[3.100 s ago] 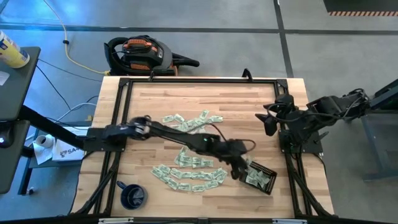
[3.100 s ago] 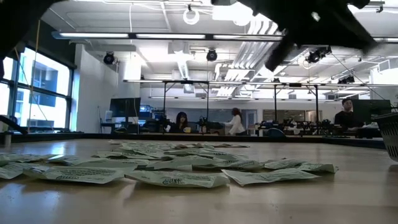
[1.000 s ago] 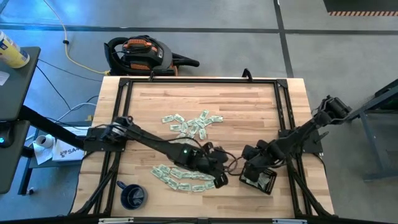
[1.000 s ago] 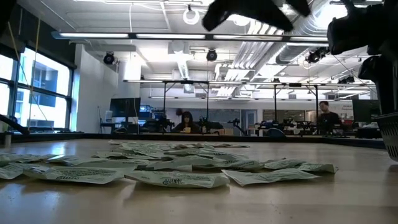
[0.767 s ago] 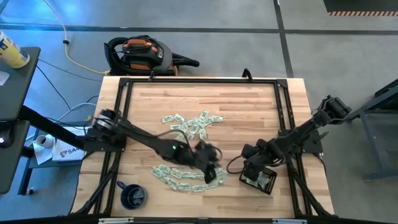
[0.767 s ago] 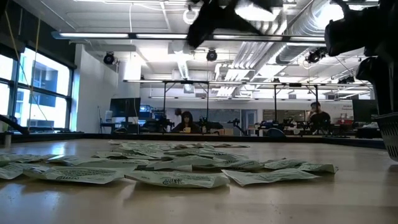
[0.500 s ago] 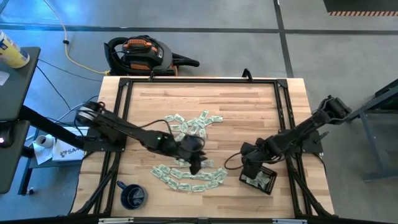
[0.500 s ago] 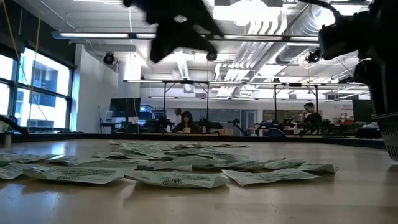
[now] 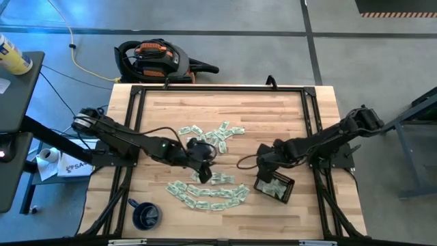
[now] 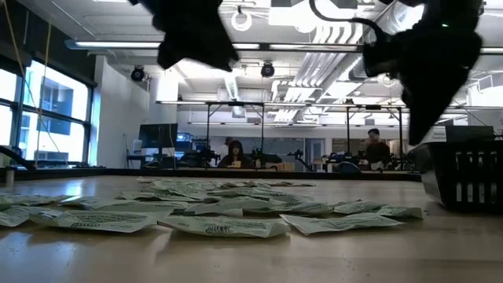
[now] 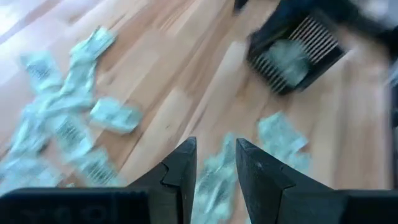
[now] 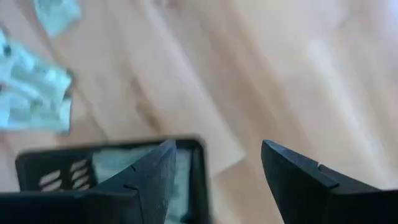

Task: Pick and place Stevia / Truvia into bins
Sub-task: Adjust the black bin

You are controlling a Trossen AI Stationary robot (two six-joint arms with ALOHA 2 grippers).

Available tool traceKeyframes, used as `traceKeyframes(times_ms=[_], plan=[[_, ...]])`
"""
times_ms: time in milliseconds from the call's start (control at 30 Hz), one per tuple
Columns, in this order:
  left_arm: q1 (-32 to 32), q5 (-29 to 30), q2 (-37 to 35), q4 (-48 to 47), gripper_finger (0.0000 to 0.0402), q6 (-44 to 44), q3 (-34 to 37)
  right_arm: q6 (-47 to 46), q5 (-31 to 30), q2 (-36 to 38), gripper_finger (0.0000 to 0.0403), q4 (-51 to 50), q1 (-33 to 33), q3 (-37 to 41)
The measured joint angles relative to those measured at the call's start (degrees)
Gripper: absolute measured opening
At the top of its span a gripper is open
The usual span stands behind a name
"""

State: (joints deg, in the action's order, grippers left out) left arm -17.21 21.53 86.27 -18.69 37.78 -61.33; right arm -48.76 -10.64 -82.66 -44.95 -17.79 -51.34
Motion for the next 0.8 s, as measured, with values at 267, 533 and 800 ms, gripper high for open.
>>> traceKeyframes(times_ms=[267,533,800], plan=[[0.0,-0.2,-0.2,-4.4,0.0145,-0.1,-0.1,5.5,4.7,0.4,0.0227,-3.5,2.5,-3.5],[0.0,0.0,-0.2,-5.2,0.0145,0.0,0.0,3.8,15.5,0.3,0.0227,-3.6,-2.9,-0.1],[0.0,0.5,-0.2,-5.0,0.0145,0.5,-0.1,3.5,13.7,-4.8,0.0225,4.7,-0.7,1.7]])
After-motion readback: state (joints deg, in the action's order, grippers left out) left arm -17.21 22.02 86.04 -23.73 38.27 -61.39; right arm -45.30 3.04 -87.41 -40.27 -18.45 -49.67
